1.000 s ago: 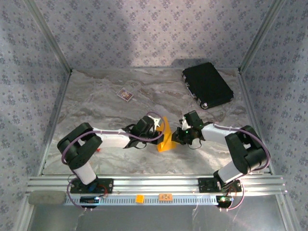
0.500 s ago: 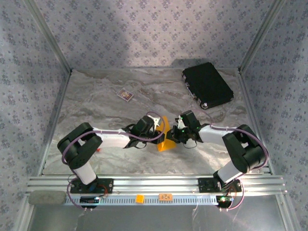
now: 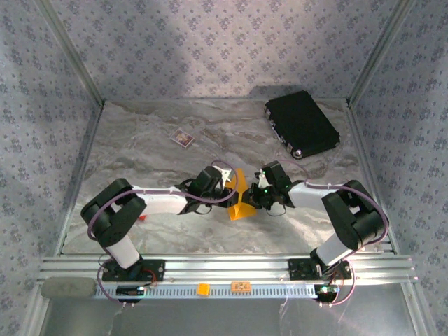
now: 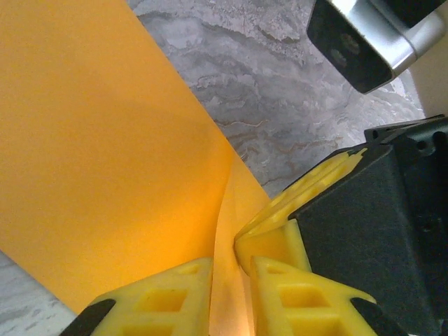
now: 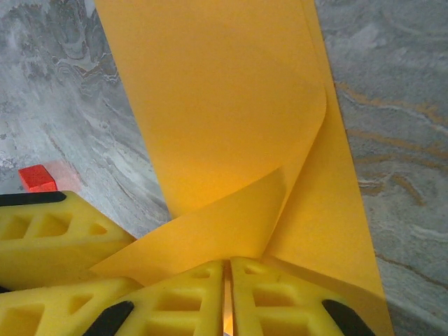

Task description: Fold a paper plane with a square sheet of paper (pick it up from the middle)

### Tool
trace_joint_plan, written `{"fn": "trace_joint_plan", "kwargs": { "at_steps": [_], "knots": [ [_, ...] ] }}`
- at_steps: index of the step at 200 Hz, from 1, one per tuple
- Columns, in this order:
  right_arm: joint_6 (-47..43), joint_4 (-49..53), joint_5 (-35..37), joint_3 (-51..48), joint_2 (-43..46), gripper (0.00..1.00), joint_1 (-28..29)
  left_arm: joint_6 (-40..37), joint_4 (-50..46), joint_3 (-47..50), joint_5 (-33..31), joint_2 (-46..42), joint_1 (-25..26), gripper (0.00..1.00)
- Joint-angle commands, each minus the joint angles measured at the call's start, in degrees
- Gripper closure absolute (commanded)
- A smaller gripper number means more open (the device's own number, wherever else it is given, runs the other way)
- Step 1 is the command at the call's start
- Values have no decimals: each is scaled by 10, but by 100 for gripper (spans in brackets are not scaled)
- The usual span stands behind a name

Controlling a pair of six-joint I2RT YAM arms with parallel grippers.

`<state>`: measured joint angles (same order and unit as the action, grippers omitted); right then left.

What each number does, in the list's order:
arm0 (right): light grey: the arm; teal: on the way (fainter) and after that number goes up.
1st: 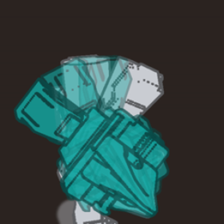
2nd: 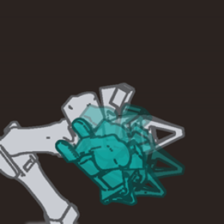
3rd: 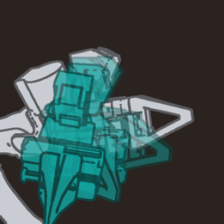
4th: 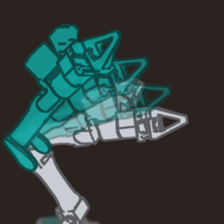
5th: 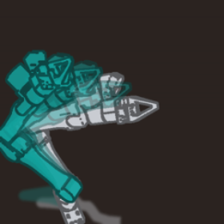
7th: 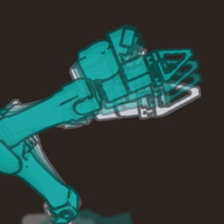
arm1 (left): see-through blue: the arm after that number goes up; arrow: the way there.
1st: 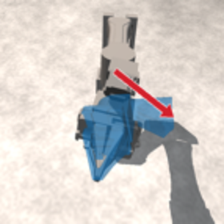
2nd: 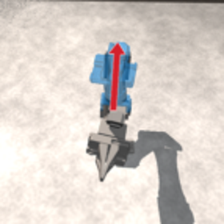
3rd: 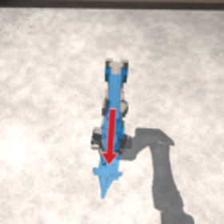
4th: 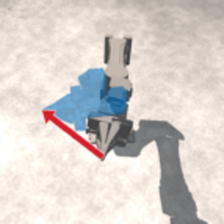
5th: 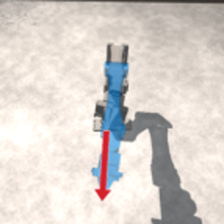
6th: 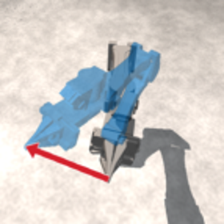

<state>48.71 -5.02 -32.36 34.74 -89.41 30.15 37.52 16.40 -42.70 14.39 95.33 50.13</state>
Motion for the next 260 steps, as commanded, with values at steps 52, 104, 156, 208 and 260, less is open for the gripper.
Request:
{"fn": "trace_joint_plan", "kwargs": {
  "at_steps": [52,104,156,208,260],
  "knots": [
    [14,-11,-5,-6,-1,88,4,-12,-7,2,20,-8,-8,79],
    [13,-10,-6,-6,0,88,4,-12,-5,2,20,-5,-10,86],
    [13,-7,-4,-7,8,87,4,-17,-14,2,14,-7,-13,100],
    [-13,87,68,2,28,86,0,-23,-26,9,-4,-21,-18,100],
    [-30,136,98,22,-5,90,11,-32,-44,7,-19,-20,-22,100]
  ]
}}
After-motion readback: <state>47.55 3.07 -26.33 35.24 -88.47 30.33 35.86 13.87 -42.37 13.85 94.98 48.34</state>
